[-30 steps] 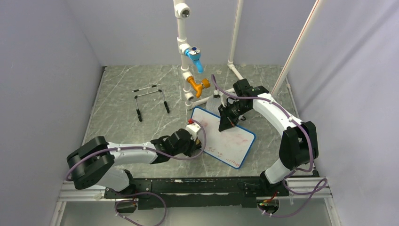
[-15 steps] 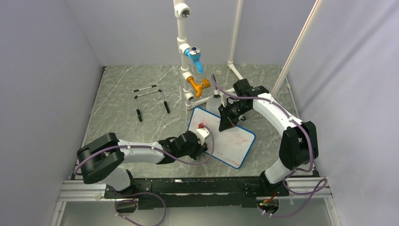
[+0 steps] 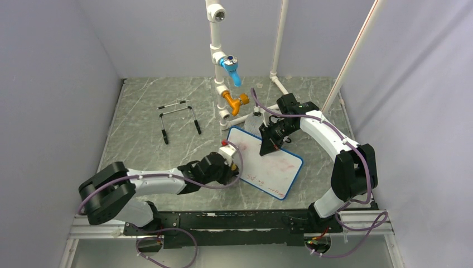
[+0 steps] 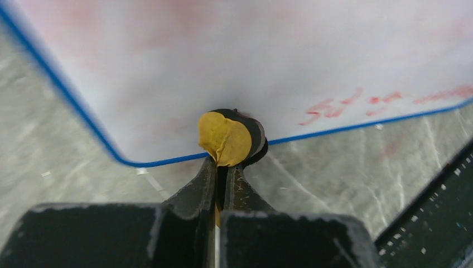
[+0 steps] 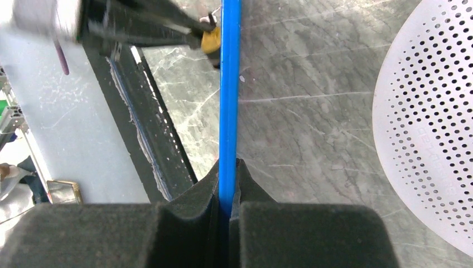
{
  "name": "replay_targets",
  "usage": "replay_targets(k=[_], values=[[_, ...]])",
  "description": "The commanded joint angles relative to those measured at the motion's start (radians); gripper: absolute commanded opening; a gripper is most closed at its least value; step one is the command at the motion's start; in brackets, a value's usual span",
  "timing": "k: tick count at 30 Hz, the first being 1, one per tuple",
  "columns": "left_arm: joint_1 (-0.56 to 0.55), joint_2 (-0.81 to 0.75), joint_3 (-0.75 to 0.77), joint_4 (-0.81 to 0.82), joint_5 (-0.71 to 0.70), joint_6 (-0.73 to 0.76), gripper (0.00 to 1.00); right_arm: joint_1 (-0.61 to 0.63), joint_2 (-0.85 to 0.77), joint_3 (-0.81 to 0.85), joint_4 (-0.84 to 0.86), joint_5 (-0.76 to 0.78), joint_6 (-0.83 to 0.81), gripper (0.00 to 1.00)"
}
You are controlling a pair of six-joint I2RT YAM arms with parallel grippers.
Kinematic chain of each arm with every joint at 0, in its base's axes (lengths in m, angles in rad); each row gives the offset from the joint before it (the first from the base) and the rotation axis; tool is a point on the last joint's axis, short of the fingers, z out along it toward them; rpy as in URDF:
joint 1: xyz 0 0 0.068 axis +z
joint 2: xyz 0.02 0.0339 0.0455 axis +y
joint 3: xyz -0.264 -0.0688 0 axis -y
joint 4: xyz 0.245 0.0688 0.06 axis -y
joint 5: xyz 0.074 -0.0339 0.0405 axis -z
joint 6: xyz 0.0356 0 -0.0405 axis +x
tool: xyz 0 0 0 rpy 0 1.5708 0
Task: Erase the whiteboard
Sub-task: Erase the whiteboard at the center of the board.
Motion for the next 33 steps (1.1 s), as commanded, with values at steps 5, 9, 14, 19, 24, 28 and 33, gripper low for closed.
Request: replay_targets(k=[5,9,14,19,24,28,33], values=[[0.141,-0.06,-0.057,0.097,-0.054,0.003,0.0,0.034,-0.01,-0.003,0.016,-0.083,-0.117,0.0],[0.074,-0.02,-0.036,0.184,0.06,0.07,0.0,0.034,-0.007,-0.004,0.017,-0.082,-0.116,0.0],[-0.055,0.053,0.031,0.189,0.084,0.157,0.0,0.035,-0.005,-0.003,0.016,-0.082,-0.118,0.0],[-0.102,0.119,0.075,0.161,0.071,0.172,0.0,0.034,-0.007,-0.003,0.015,-0.082,-0.118,0.0],[-0.051,0.108,0.057,0.062,-0.131,0.091,0.0,0.033,-0.01,-0.002,0.013,-0.083,-0.119,0.0],[0.071,0.047,-0.034,0.018,-0.176,-0.003,0.0,0.034,-0.013,-0.001,0.013,-0.084,-0.119,0.0],[0.138,-0.013,-0.096,0.031,-0.134,0.008,0.0,0.034,-0.011,-0.001,0.013,-0.086,-0.119,0.0]])
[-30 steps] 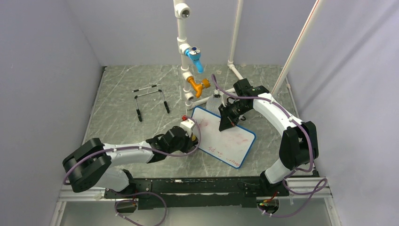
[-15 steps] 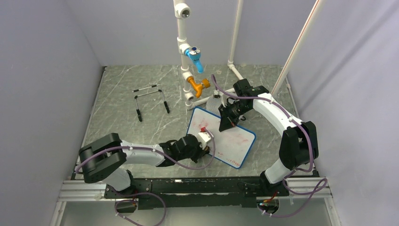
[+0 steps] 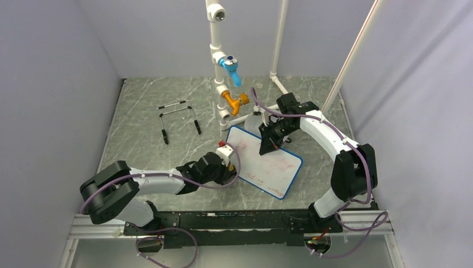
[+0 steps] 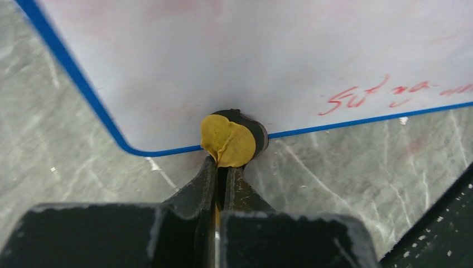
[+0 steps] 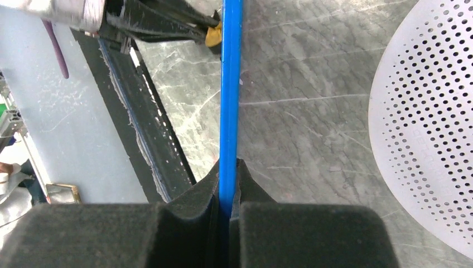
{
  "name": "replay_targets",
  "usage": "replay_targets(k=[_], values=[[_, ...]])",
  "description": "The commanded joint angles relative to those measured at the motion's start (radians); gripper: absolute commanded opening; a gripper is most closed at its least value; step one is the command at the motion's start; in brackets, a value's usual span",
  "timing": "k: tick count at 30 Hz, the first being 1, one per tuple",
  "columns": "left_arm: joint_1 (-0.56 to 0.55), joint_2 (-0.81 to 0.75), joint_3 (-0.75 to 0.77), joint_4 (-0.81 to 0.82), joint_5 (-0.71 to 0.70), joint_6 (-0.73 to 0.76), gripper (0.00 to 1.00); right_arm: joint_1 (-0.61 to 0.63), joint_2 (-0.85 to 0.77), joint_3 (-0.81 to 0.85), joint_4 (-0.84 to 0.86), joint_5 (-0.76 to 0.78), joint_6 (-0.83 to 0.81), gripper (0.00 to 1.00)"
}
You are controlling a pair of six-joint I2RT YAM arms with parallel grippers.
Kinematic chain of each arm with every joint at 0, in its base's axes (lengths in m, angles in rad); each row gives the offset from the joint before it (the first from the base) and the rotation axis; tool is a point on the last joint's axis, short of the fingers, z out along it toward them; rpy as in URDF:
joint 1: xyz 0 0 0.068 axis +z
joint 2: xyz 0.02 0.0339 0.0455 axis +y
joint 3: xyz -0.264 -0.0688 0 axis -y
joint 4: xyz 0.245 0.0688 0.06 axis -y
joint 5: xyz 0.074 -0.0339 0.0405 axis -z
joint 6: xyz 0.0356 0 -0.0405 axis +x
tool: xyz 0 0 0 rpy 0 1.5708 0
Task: Erase the whiteboard
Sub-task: Erase the whiteboard at the center of the board.
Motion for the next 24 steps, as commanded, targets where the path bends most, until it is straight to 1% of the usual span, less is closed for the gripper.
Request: replay_targets(k=[1,5,9,13,19,24], values=[[0.086,-0.025,-0.044,-0.015,-0.13,0.004,0.0,0.031,-0.011,-0.006,0.007,-0.088,-0.126,0.0],[0.068,-0.022,-0.047,0.054,-0.015,0.07,0.0,0.032,-0.009,-0.006,0.007,-0.086,-0.126,0.0],[-0.004,0.004,-0.009,0.068,0.027,0.138,0.0,0.032,-0.005,-0.005,0.007,-0.086,-0.126,0.0],[-0.088,0.058,0.063,0.054,0.057,0.185,0.0,0.032,-0.004,-0.005,0.006,-0.086,-0.127,0.0],[-0.151,0.145,0.16,0.036,0.079,0.197,0.0,0.032,-0.004,-0.006,0.007,-0.086,-0.126,0.0],[-0.158,0.109,0.16,0.064,0.126,0.192,0.0,0.033,-0.005,-0.005,0.005,-0.086,-0.128,0.0]])
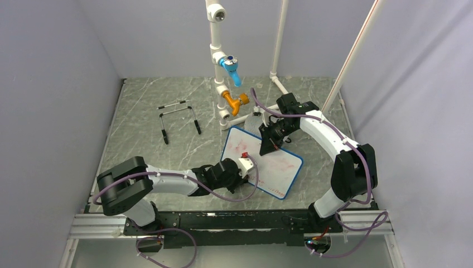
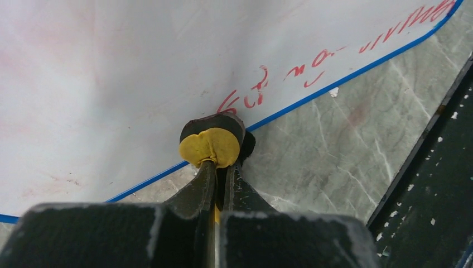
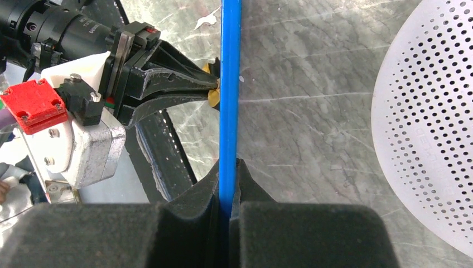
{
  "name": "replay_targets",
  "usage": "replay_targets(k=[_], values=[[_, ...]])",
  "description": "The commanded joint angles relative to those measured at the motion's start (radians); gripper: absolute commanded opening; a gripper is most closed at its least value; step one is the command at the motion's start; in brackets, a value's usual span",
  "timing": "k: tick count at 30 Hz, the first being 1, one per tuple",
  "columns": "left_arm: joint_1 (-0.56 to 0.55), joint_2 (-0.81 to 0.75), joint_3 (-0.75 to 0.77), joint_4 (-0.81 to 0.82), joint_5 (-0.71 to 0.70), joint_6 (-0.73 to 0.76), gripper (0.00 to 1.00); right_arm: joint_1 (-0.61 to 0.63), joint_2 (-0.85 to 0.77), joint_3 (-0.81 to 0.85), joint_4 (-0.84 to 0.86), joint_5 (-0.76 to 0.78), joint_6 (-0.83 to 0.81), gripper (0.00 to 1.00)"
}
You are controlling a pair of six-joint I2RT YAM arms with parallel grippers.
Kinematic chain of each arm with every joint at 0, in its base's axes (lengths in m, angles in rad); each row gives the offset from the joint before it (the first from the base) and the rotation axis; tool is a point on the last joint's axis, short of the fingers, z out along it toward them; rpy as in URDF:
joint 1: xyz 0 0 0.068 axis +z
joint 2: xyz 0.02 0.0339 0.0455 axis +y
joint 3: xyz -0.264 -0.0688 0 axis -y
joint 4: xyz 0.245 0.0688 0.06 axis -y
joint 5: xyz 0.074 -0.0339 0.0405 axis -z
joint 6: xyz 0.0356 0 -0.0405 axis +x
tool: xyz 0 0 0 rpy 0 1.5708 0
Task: Erase the whiteboard
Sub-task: Erase the whiteboard at the center of the board.
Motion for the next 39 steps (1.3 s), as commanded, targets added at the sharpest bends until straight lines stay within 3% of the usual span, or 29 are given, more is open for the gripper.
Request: replay_targets(k=[1,6,10,18,22,29,34,39], values=[[-0.02,-0.025,0.039,0.094,0.099,0.019,0.0,0.032,-0.005,-0.007,0.012,-0.087,-0.12,0.0],[-0.038,-0.065,0.049,0.108,0.149,0.048,0.0,0.032,-0.007,-0.006,0.012,-0.087,-0.12,0.0],[-0.038,-0.061,0.071,0.099,0.109,0.063,0.0,0.031,-0.008,-0.006,0.012,-0.087,-0.119,0.0],[-0.013,-0.009,0.039,-0.024,-0.234,0.008,0.0,0.029,-0.016,-0.006,0.012,-0.088,-0.12,0.0],[0.002,-0.022,-0.023,-0.072,-0.323,-0.052,0.0,0.027,-0.015,-0.004,0.01,-0.09,-0.12,0.0],[0.002,-0.057,-0.061,-0.073,-0.302,-0.048,0.0,0.026,-0.01,-0.006,0.013,-0.089,-0.119,0.0],[-0.026,-0.061,-0.071,0.037,-0.161,0.029,0.0,0.027,-0.008,-0.006,0.014,-0.089,-0.117,0.0],[-0.084,0.004,0.028,0.076,-0.052,0.103,0.0,0.027,-0.007,-0.005,0.012,-0.09,-0.119,0.0]])
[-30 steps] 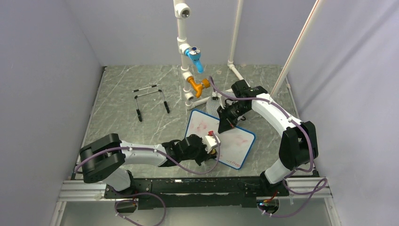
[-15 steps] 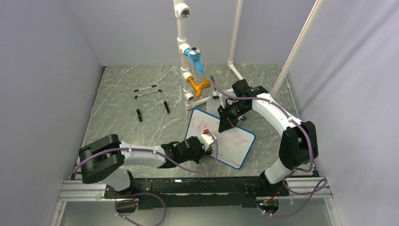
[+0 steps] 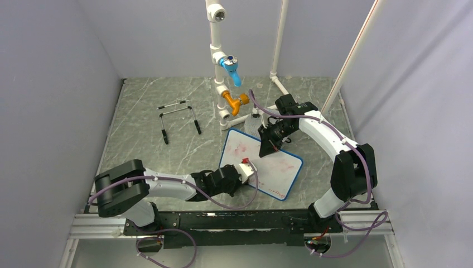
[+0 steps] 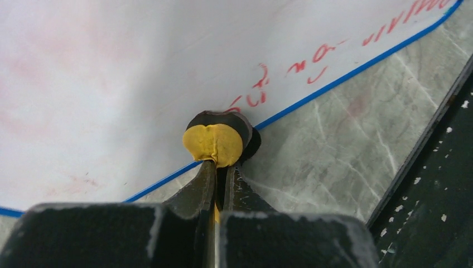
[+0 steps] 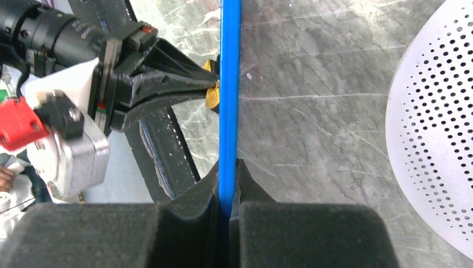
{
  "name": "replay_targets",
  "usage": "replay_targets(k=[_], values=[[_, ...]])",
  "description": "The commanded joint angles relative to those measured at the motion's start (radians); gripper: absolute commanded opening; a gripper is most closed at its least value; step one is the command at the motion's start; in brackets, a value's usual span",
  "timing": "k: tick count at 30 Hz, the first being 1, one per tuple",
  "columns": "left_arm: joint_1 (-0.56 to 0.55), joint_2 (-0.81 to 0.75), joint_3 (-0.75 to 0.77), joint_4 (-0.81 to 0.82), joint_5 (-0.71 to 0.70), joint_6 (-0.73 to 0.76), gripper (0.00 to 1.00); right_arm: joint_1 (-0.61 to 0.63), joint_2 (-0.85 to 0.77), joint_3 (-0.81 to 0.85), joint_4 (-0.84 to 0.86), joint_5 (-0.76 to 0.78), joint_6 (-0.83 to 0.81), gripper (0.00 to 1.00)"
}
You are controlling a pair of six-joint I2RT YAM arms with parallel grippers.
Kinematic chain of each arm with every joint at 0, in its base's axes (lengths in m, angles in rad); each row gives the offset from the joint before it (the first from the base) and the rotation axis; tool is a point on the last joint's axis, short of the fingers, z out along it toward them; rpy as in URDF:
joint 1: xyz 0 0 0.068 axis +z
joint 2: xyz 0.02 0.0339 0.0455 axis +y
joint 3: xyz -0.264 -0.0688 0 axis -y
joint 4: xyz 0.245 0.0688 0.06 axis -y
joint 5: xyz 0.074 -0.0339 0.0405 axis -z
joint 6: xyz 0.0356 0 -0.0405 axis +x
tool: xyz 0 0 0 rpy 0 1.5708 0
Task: Erase the whiteboard
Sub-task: Erase the whiteboard at the center of the board.
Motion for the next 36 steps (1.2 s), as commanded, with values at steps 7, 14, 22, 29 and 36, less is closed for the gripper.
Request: replay_targets(k=[7,14,22,29,36], values=[[-0.06,0.124,0.17,0.01,0.077,0.114,0.0,0.012,-0.012,-0.004,0.029,-0.081,-0.1,0.0],[0.036,0.058,0.064,-0.035,-0.146,-0.021,0.0,0.013,-0.012,-0.004,0.028,-0.082,-0.101,0.0],[0.099,-0.015,-0.011,-0.064,-0.214,-0.067,0.0,0.013,-0.01,-0.004,0.028,-0.081,-0.099,0.0],[0.041,0.045,0.04,0.022,0.048,0.041,0.0,0.013,-0.006,-0.004,0.029,-0.081,-0.099,0.0],[-0.053,0.166,0.173,0.032,0.113,0.118,0.0,0.012,-0.006,-0.004,0.03,-0.082,-0.1,0.0]])
